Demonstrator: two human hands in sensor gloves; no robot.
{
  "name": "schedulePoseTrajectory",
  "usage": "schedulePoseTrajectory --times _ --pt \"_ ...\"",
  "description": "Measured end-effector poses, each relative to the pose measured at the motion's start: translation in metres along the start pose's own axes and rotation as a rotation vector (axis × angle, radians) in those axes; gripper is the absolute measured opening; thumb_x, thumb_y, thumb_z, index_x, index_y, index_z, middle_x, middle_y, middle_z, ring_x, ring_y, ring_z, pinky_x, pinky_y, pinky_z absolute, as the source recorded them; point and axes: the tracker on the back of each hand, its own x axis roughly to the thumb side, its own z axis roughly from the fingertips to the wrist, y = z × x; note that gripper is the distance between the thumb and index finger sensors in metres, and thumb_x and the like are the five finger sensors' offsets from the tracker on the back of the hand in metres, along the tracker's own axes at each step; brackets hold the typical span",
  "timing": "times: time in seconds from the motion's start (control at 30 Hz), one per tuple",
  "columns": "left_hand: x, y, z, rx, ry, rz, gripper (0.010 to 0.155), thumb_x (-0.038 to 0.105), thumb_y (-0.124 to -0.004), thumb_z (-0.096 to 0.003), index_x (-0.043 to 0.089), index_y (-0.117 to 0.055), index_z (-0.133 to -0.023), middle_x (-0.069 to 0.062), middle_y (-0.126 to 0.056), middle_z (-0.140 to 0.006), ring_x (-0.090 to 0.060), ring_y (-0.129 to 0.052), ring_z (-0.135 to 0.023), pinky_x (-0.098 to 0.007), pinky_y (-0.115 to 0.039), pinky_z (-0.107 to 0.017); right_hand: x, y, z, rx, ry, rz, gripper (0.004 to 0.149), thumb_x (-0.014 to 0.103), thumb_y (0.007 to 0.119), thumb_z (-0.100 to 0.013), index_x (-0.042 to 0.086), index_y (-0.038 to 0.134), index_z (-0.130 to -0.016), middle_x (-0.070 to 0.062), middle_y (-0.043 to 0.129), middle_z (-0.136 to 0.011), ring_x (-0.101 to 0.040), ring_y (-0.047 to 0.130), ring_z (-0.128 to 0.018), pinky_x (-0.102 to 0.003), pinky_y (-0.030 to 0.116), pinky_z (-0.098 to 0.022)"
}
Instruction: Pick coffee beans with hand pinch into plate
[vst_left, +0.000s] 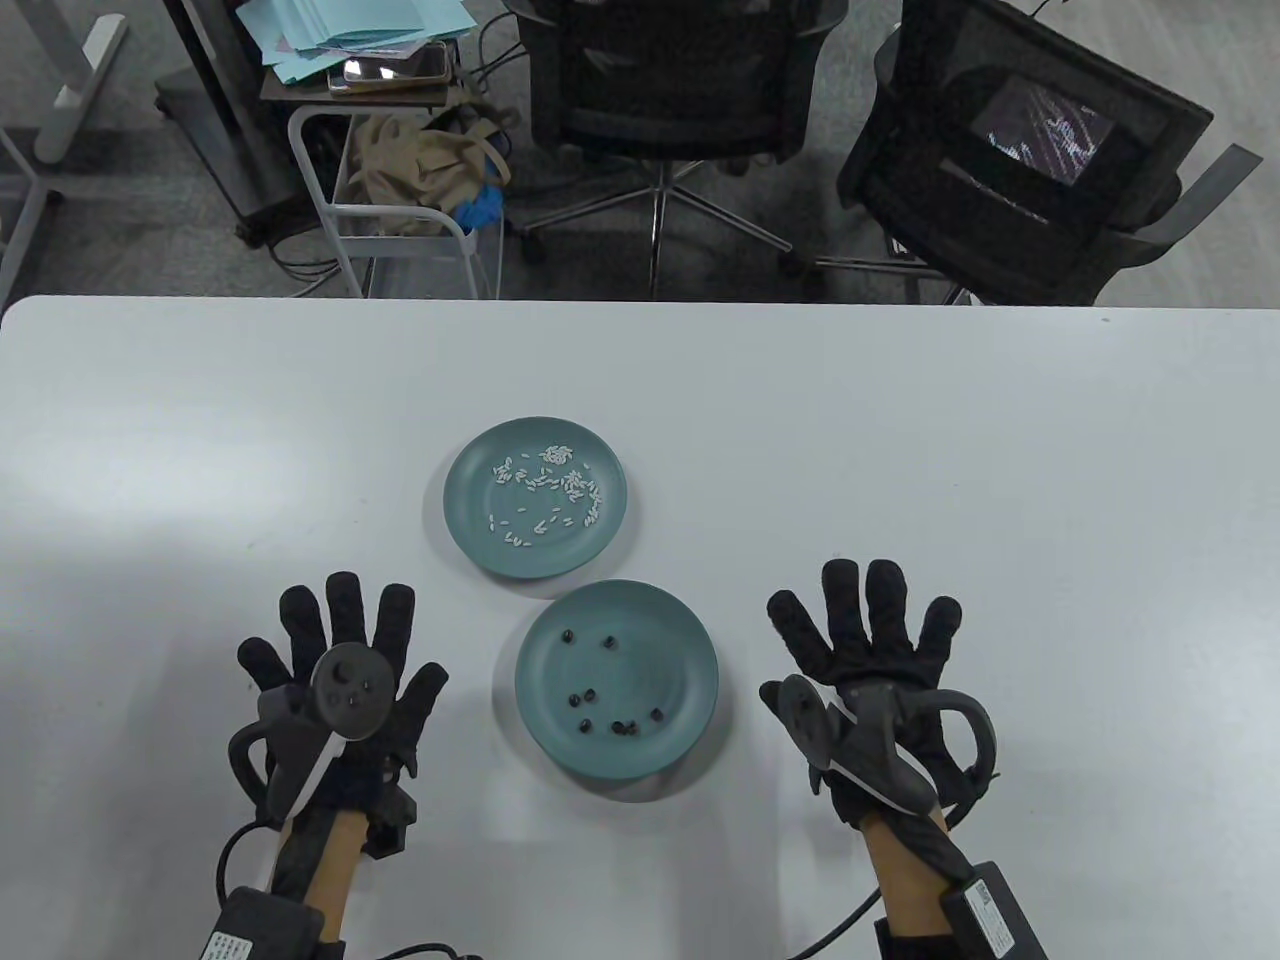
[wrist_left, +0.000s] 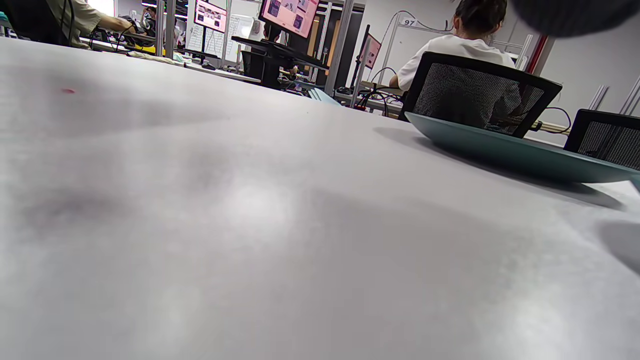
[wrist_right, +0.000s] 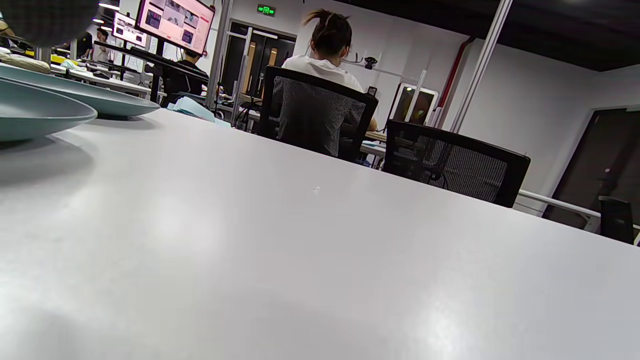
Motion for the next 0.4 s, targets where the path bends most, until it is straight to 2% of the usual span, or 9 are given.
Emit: schedulePoseTrajectory --times 0.2,0.4 --pt "-0.0013 0.0005 0.0002 -0.005 0.008 0.012 0.074 0.068 -0.068 -0.0329 0.063 -0.027 -0.095 0.029 0.000 -0.106 -0.014 0.009 -0.106 -0.055 0.007 -0.070 0.0029 0.0031 -0.0025 0.021 -0.011 -0.008 0.076 0.072 0.062 -0.040 0.051 0.015 -0.097 0.001 -0.008 -0.109 -0.043 -0.011 -0.099 -0.074 0.005 -0.065" --pt "-0.0017 -0.0001 0.0002 -0.013 0.016 0.015 0.075 0.068 -0.068 -0.0329 0.062 -0.027 -0.095 0.027 -0.001 -0.107 -0.014 0.008 -0.106 -0.055 0.007 -0.070 0.0041 0.0061 -0.0028 0.053 -0.009 -0.018 0.076 0.072 0.062 -0.040 0.051 0.016 -0.097 0.001 -0.008 -0.109 -0.041 -0.010 -0.100 -0.074 0.005 -0.065"
